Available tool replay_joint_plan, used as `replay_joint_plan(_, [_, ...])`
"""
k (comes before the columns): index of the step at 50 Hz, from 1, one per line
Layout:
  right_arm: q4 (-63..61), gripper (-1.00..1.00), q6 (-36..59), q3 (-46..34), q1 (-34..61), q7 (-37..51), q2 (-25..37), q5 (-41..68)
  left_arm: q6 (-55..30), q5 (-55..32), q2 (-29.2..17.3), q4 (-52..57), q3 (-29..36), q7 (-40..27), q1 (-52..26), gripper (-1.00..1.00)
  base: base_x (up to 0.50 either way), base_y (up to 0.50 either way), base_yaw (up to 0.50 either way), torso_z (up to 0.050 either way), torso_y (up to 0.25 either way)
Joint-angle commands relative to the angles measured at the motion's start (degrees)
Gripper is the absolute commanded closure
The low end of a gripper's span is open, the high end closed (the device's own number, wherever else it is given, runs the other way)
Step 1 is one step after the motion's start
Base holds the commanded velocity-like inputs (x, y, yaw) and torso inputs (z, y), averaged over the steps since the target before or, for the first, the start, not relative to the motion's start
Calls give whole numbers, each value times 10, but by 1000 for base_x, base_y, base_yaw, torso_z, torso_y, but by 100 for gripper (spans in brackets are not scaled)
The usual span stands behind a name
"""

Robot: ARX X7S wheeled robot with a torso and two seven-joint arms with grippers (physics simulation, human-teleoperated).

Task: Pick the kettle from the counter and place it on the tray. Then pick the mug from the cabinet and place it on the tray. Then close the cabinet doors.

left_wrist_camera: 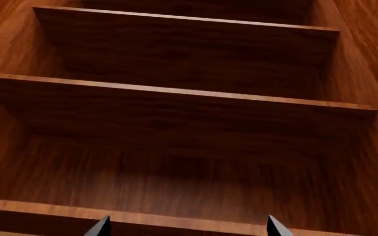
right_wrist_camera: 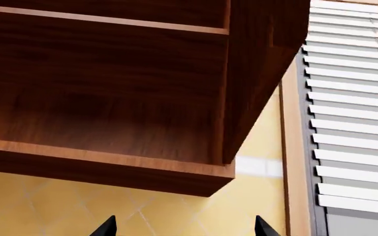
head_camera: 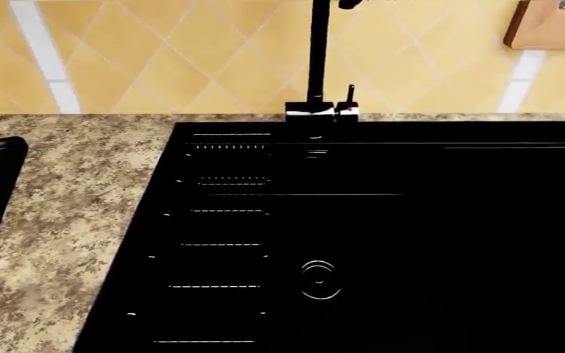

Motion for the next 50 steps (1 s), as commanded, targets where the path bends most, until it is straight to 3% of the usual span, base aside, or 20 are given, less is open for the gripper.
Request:
replay_joint_plan(1, [0, -100, 3, 16, -8, 0, 5, 6, -5, -4, 3, -2, -1, -4, -3, -100, -2, -500, 0, 0, 0])
replay_joint_plan(9, [0, -100, -5, -8, 5, 0, 31, -1, -13, -5, 11, -4, -13, -4, 8, -100, -2, -375, 0, 0, 0])
replay_joint_plan(17, [0, -100, -125, -156, 93, 0, 198, -28, -19, -13, 15, -1, -25, -5, 19, -100, 0, 0, 0, 0, 0])
replay_joint_plan(25, [75, -100, -84, -282, 272, -1, 311, 0, -19, -18, 19, -2, -28, -7, 21, -100, 0, 0, 0, 0, 0])
replay_joint_plan(30, [113, -100, -70, -362, 392, 0, 337, -4, -22, -23, 22, -1, -33, -8, 26, -100, 0, 0, 0, 0, 0])
replay_joint_plan(33, [148, -100, -18, -354, 446, -4, 315, 2, -23, -26, 22, 0, -38, -8, 29, -100, 0, 0, 0, 0, 0])
replay_joint_plan(36, [194, -100, 58, -289, 452, -16, 267, 9, -24, -25, 24, -1, -37, -9, 29, -100, 0, 0, 0, 0, 0])
replay_joint_plan(41, [305, -100, 258, -165, 454, 0, 111, 0, -23, -26, 24, -3, -34, -11, 27, -100, 0, 0, 0, 0, 0])
replay_joint_plan(46, [372, -100, 374, -92, 455, -4, -26, -55, -24, -27, 27, -2, -35, -12, 29, -100, 0, 0, 0, 0, 0])
replay_joint_plan(50, [359, -100, 374, -69, 455, -170, -73, -229, -31, -28, 34, -4, -47, -10, 39, -100, 0, 0, 0, 0, 0])
